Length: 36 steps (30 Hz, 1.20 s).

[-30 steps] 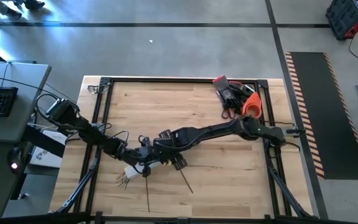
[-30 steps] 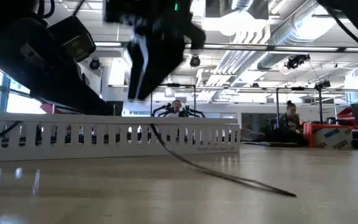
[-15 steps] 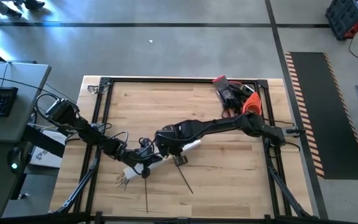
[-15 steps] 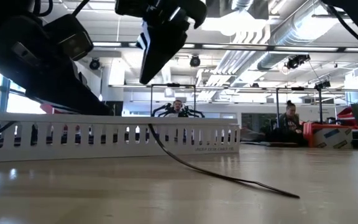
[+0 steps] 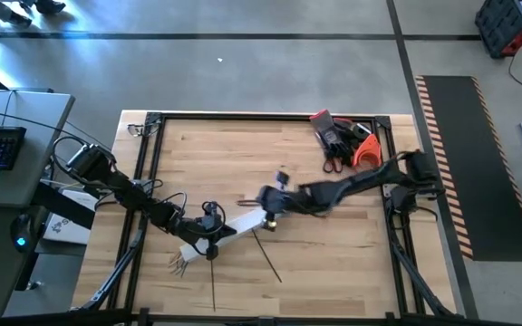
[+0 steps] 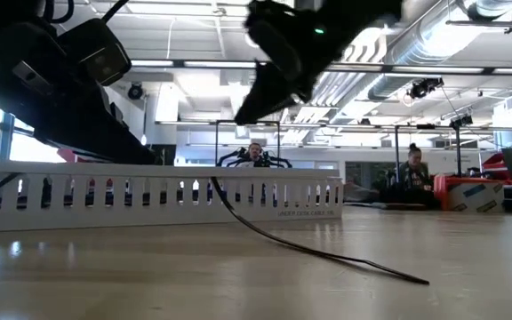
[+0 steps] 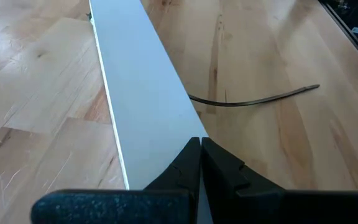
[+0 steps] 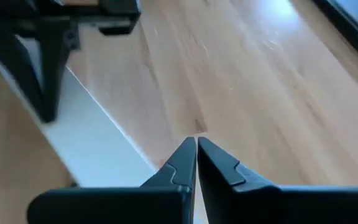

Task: Ziptie cables
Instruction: Close the cable duct

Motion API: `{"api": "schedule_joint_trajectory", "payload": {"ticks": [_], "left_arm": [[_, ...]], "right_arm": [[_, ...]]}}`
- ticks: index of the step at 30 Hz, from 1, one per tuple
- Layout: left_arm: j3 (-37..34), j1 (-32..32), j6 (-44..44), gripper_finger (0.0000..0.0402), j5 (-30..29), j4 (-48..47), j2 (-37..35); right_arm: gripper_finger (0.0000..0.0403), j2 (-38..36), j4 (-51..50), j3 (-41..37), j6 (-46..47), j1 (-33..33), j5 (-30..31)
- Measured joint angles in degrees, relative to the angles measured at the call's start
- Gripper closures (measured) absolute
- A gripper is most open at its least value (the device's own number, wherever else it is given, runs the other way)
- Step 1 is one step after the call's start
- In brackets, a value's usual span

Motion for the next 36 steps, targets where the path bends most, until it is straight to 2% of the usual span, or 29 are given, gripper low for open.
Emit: {"api": "schedule_joint_trajectory", "payload": {"ticks": [2, 5, 11, 16, 23, 31, 36], "left_arm": [[0.00, 0.00, 0.47, 0.0402, -0.02, 0.43, 0.00], [-0.06, 0.00, 1.42, 0.0402, -0.04, 1.15, 0.04], [-0.06, 0.00, 0.71, 0.0402, -0.48, 1.26, 0.07], [-0.08, 0.02, -1.02, 0.0402, -1.70, 1.89, 0.09], [-0.18, 0.57, -0.68, 0.0402, -1.61, 4.22, -0.33], [3.47, 2.30, 5.21, 0.0402, -0.36, 4.99, -5.05], [6.56, 7.28, 9.54, 0.0402, 6.19, 5.24, -4.47]], "right_arm": [[0.0403, -1.61, 10.20, -6.61, 3.07, 1.29, 2.12], [0.0403, -1.50, 22.56, -14.07, 8.12, 2.02, 2.14], [0.0403, 2.13, 27.01, -22.01, 16.54, 1.79, 3.35], [0.0403, 3.47, 28.09, -23.42, 18.65, 2.95, 5.96], [0.0403, 1.97, 26.84, -21.60, 10.82, 4.12, 8.53], [0.0403, -10.56, 23.23, -21.74, 4.09, 4.19, 12.12], [0.0403, -16.91, 19.46, -25.99, 5.87, 4.51, 13.80]]}}
